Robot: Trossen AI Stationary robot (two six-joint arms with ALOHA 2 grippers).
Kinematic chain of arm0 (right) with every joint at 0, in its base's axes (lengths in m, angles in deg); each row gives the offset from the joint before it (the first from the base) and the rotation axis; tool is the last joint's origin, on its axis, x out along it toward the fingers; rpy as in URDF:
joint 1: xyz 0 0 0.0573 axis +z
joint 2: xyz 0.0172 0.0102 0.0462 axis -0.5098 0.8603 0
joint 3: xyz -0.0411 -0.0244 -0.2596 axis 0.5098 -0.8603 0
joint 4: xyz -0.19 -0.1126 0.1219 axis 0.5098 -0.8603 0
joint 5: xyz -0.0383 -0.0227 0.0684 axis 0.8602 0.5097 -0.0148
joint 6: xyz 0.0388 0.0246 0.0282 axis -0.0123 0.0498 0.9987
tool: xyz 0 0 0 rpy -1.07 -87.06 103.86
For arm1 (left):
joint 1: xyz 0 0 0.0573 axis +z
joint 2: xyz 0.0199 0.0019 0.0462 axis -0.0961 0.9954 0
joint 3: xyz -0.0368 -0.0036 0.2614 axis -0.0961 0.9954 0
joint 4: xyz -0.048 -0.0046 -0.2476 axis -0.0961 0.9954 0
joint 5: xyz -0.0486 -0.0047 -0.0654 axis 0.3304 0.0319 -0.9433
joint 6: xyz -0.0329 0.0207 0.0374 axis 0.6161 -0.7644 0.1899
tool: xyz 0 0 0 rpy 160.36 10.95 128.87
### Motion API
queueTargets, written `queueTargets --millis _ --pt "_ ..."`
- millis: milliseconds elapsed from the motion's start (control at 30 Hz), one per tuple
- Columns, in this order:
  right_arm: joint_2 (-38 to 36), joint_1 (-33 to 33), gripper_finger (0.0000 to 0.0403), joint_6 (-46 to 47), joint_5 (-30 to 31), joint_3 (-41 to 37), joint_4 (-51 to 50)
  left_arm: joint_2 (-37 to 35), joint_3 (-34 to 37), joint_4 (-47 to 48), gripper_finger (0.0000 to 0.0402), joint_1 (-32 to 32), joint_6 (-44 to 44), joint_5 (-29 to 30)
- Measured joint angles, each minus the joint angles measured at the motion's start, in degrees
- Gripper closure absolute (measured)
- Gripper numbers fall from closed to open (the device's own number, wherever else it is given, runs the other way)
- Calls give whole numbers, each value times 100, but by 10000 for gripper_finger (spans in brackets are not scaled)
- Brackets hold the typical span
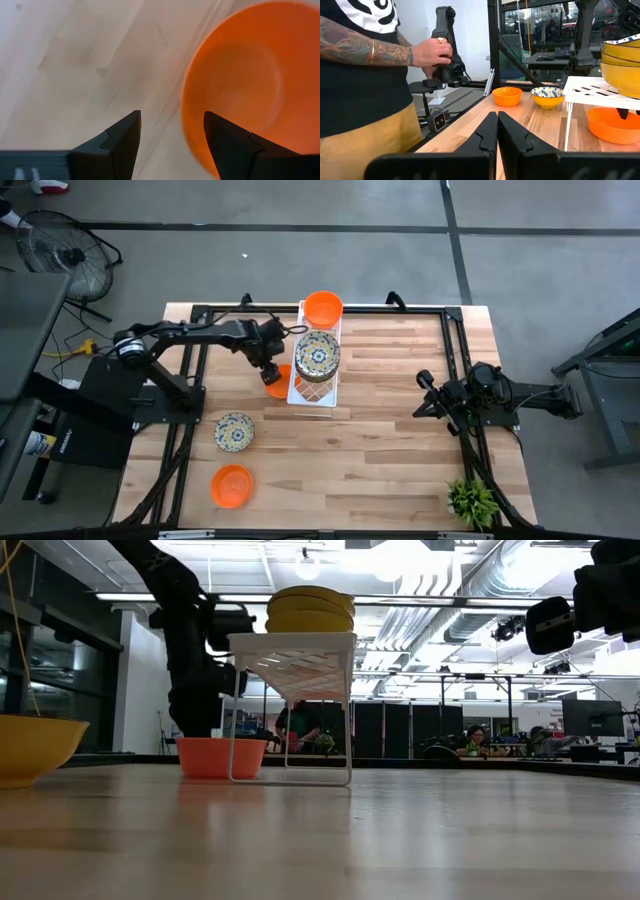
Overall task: Pick & Place Mini bowls
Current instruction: Stack the orange bowl on the stacked orange bowls on the shelf
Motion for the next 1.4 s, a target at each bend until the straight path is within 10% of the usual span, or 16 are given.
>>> queueTargets --millis 1100,1400 --pt "2 2 402 0 0 0 -1 -203 -4 1518 191 915 275 -112" --pt "1 1 402 0 0 0 0 -203 -4 1617 260 902 427 -95"
